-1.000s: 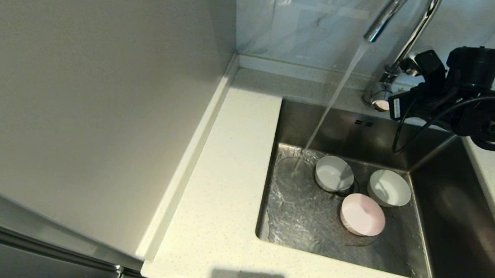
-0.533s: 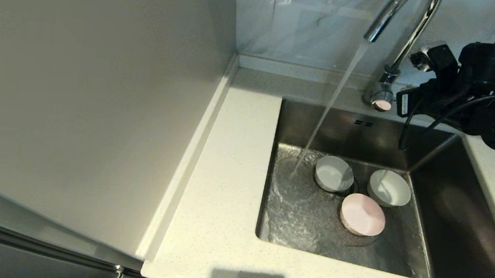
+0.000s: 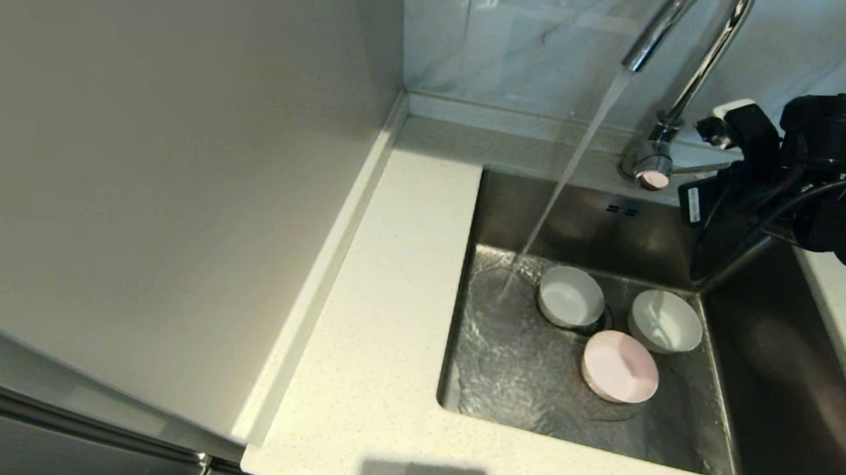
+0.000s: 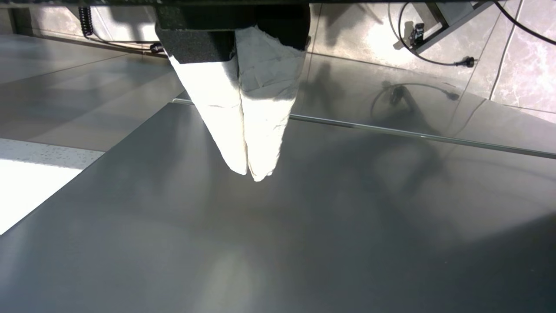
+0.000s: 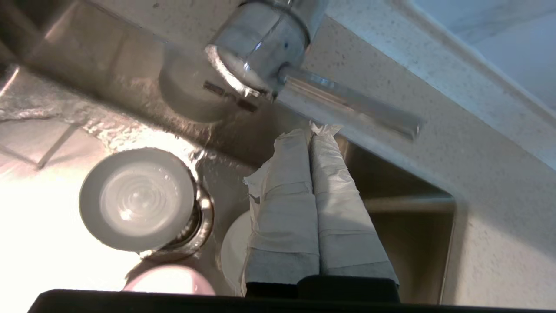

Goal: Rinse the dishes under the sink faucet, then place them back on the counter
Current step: Turn off the faucet

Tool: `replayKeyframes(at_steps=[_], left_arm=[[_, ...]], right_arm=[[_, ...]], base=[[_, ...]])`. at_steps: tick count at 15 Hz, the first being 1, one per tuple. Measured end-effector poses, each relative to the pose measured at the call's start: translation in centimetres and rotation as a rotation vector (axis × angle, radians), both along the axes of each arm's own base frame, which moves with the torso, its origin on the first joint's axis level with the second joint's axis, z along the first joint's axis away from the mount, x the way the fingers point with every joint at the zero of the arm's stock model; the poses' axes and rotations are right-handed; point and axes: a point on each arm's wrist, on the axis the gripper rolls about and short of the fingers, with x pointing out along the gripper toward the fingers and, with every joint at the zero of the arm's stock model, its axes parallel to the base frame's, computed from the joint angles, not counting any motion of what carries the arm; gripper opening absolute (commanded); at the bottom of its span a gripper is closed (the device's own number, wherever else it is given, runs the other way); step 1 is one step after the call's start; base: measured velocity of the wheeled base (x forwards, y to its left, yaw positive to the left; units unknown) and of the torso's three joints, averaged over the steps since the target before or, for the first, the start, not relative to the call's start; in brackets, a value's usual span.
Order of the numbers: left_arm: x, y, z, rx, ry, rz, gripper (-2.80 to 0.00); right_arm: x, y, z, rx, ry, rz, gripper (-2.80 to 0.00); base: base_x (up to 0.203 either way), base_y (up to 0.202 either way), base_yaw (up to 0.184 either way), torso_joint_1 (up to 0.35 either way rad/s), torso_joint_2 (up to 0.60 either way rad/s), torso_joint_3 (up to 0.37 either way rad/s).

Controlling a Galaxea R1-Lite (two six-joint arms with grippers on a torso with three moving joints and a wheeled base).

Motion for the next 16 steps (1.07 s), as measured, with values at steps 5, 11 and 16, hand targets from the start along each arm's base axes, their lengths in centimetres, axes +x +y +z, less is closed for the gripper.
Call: replayKeyframes(at_steps=[5, 11, 16], left_arm=[[0.0, 0.0, 0.0, 0.0, 0.0, 0.0, -2.8], [0.0, 0.0, 0.0, 0.0, 0.0, 0.0, -2.8], [0.0, 0.0, 0.0, 0.0, 0.0, 0.0, -2.8]], right_arm=[[2.5, -0.3, 0.3, -0.002, -0.043, -0.023, -2.8], [4.1, -0.2, -0.3, 0.002, -0.051, -0.022, -2.8], [4.9, -0.2, 0.5, -0.012, -0.086, -0.019, -2.8]], base=[[0.0, 0.0, 0.0, 0.0, 0.0, 0.0], [0.0, 0.0, 0.0, 0.0, 0.0, 0.0], [0.0, 0.0, 0.0, 0.0, 0.0, 0.0]])
